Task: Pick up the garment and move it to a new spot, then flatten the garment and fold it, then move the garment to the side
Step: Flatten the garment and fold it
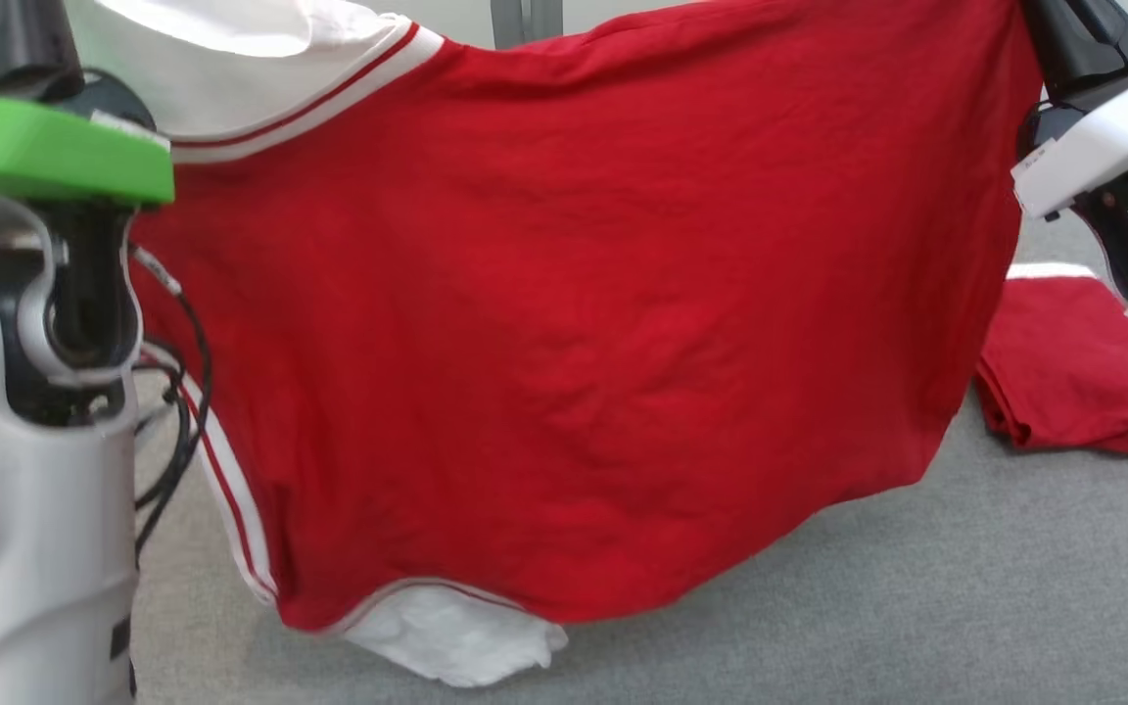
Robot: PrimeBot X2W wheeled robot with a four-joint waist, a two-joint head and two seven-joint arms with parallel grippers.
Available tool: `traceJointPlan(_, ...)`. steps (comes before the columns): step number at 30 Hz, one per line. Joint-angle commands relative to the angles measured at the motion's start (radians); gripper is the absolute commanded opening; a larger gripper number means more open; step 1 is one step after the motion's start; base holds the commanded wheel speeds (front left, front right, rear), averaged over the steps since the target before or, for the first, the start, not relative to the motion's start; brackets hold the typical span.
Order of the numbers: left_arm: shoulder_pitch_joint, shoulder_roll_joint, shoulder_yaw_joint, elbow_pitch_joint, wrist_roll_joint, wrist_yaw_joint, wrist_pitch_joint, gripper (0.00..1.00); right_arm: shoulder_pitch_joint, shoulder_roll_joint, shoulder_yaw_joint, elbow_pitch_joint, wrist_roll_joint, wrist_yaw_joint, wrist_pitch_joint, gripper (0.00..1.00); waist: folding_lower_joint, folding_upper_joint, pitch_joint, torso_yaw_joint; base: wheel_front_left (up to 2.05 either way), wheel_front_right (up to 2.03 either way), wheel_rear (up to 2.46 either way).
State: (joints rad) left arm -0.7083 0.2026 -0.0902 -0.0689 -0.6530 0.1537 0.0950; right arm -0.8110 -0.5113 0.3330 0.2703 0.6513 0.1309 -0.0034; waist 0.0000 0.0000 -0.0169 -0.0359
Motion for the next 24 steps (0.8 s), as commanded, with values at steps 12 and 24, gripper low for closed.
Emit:
traceJointPlan(12,-0.492,0.069,-0.061,0.533,0.082,-0.132,-0.062,0.00,-0.395,0.169,-0.017,0.361,-0.093,0.000,-0.081,0.00,0.0000,0.0000,0.286,0.011,0.00,0.00,0.00)
traceJointPlan(24,-0.859,0.017,-0.028,0.915,0.097,-0.189,-0.335,0.00,-0.661,0.201,-0.067,0.593,-0.312,-0.001,-0.261,0.00,0.0000,0.0000,0.349,0.053,0.00,0.00,0.00)
